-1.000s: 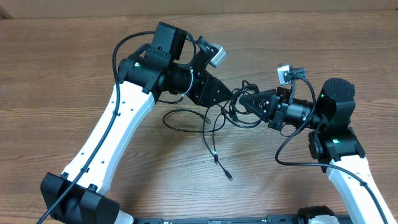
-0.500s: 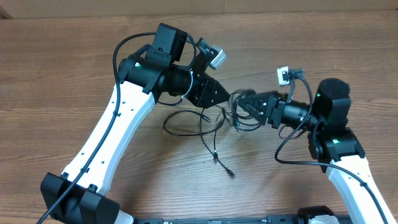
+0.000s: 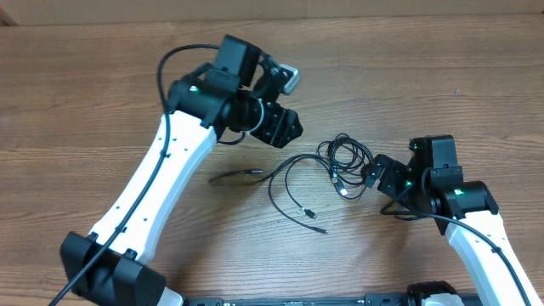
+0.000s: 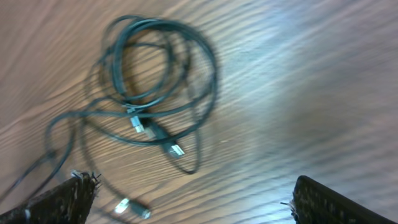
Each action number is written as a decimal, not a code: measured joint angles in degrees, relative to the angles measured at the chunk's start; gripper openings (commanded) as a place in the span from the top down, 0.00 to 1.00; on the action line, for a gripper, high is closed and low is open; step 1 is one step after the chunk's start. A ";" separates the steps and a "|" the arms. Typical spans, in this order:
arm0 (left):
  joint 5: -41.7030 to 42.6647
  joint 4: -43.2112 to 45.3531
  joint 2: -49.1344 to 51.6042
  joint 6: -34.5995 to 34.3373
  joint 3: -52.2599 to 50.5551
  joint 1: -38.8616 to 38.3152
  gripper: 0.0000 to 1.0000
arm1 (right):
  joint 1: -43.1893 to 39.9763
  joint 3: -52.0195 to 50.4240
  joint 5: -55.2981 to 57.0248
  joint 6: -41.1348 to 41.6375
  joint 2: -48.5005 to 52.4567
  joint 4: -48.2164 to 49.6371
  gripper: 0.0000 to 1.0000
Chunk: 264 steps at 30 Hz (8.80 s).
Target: Untangle cables
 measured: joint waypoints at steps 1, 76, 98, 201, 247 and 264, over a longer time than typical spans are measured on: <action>0.11 0.00 0.52 -0.20 0.00 -0.55 0.42 | -0.02 0.00 1.42 1.07 0.00 -0.59 0.00; 12.04 17.40 16.26 -9.70 3.06 -10.16 0.96 | -4.90 0.02 -21.42 9.86 0.00 13.46 0.55; 17.59 14.62 16.26 -6.97 3.06 -10.84 0.96 | -4.90 0.02 -23.23 11.30 0.00 19.04 0.80; -13.60 20.37 10.36 -6.03 -9.40 13.18 0.55 | -8.24 0.66 -8.92 3.06 5.79 6.40 0.82; -0.48 29.88 20.20 -11.72 -7.61 12.04 0.96 | -8.24 0.66 -23.19 -2.84 5.79 7.23 0.80; 10.97 26.56 6.54 -13.25 -4.26 1.42 0.96 | -4.07 0.66 -45.24 -0.15 5.79 32.06 0.46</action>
